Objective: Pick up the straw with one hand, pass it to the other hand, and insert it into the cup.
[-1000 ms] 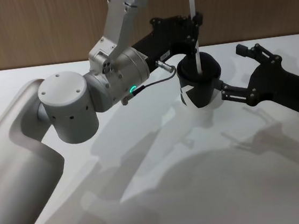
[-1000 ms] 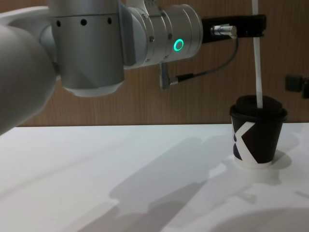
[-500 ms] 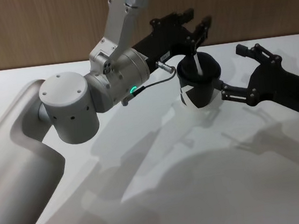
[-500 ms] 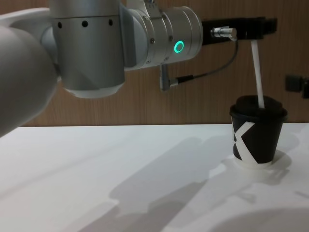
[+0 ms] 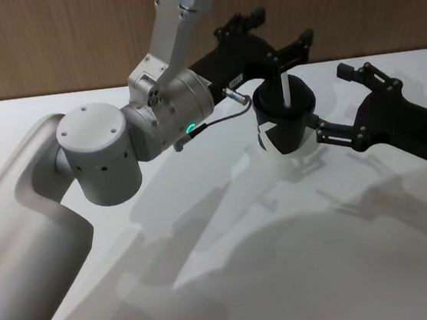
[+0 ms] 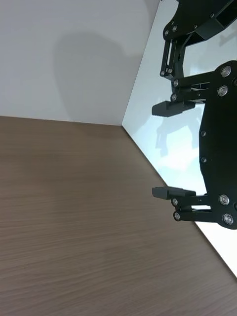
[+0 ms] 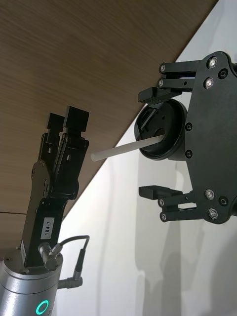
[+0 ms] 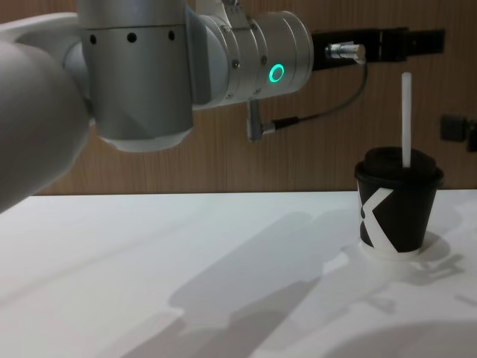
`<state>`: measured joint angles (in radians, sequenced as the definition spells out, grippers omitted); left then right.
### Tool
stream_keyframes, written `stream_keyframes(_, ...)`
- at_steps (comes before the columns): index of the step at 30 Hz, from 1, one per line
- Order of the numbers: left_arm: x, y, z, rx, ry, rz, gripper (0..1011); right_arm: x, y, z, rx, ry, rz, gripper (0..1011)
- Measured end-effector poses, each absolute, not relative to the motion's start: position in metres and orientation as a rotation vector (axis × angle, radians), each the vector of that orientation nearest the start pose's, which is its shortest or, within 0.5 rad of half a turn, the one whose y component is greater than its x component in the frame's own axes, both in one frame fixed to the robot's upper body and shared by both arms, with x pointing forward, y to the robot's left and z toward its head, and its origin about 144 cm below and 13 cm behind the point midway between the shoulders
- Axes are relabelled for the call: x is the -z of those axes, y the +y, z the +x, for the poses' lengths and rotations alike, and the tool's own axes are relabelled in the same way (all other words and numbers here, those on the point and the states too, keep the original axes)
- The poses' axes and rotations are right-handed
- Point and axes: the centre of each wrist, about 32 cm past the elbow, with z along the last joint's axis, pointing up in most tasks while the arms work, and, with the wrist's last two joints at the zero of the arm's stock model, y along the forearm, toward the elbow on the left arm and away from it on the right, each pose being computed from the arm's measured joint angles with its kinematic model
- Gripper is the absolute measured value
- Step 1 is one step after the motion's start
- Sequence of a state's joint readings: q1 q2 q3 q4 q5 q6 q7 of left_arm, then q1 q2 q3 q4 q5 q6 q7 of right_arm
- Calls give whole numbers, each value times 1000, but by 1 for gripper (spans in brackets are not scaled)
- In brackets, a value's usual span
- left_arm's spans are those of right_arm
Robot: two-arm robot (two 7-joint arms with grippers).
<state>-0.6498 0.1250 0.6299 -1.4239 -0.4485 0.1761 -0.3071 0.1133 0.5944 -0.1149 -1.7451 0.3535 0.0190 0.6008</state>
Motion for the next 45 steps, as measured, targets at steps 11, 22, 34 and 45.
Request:
stream_keyframes(11,-1306,81,562,-640,-106,-98,1003,-1256,-333,477,795,-294,-125,1001)
stream_keyframes(22,-1306,81,562,-640,-106,-98,1003,-1256,-333,477,796,-294,-125,1001)
stream_keyframes(34,-1306,81,562,-640,-106,-98,1003,-1256,-333,477,796,-294,-125,1001)
stream_keyframes(45,-1306,81,562,-640,-106,-98,1003,-1256,-333,477,795,-294,-125,1001)
